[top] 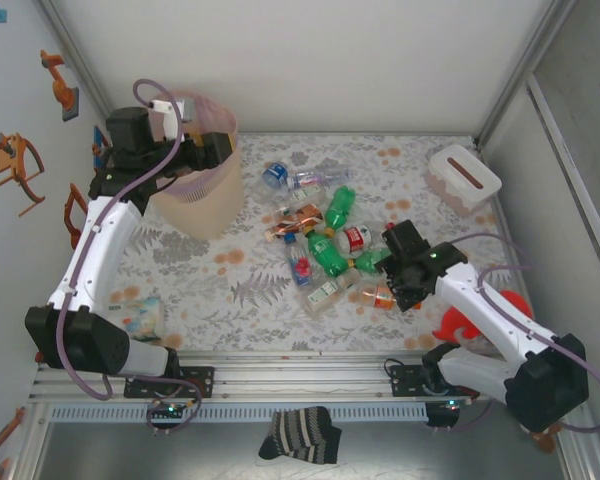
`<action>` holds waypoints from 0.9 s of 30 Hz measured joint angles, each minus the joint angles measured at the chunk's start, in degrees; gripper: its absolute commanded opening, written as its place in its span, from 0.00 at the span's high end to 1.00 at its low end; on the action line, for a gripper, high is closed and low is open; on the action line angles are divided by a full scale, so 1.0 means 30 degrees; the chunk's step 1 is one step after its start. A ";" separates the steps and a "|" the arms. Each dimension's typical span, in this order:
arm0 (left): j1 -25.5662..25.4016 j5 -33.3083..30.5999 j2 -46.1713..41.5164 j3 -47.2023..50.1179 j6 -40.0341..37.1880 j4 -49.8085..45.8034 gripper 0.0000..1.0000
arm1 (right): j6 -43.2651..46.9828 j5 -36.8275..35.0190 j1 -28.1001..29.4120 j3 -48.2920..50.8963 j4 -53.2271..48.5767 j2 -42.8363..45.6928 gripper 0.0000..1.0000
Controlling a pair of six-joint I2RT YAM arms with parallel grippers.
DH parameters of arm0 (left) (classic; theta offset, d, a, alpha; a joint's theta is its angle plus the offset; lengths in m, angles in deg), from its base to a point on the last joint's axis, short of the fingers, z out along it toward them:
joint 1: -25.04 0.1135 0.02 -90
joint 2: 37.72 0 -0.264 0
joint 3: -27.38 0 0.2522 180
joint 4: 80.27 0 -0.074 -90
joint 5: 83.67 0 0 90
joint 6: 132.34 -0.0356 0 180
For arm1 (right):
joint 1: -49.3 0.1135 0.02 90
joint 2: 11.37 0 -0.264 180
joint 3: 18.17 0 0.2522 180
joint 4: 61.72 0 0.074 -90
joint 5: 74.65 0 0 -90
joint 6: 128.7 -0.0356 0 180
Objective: Put the plastic bottles in the bin
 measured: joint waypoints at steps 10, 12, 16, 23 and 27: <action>0.0000 0.0313 -0.0175 0.0109 0.0015 0.0044 0.19 | -0.3526 0.0138 -0.0007 0.1486 0.1086 -0.0160 0.18; 0.0000 0.0321 -0.0175 0.0117 0.0022 0.0044 0.19 | -0.3759 0.0277 -0.0007 0.1625 0.1639 -0.0648 0.18; 0.0000 0.0328 -0.0175 0.0124 0.0029 0.0044 0.19 | -0.4116 0.0459 -0.0007 0.1938 0.2455 -0.1443 0.19; 0.0000 0.0328 -0.0175 0.0124 0.0233 0.0044 0.19 | -0.4226 0.0590 -0.0051 0.2018 0.3249 -0.2251 0.22; -0.0015 0.0321 -0.0175 0.0124 0.0306 0.0044 0.19 | -0.4218 0.0605 -0.0284 0.2157 0.3643 -0.2645 0.24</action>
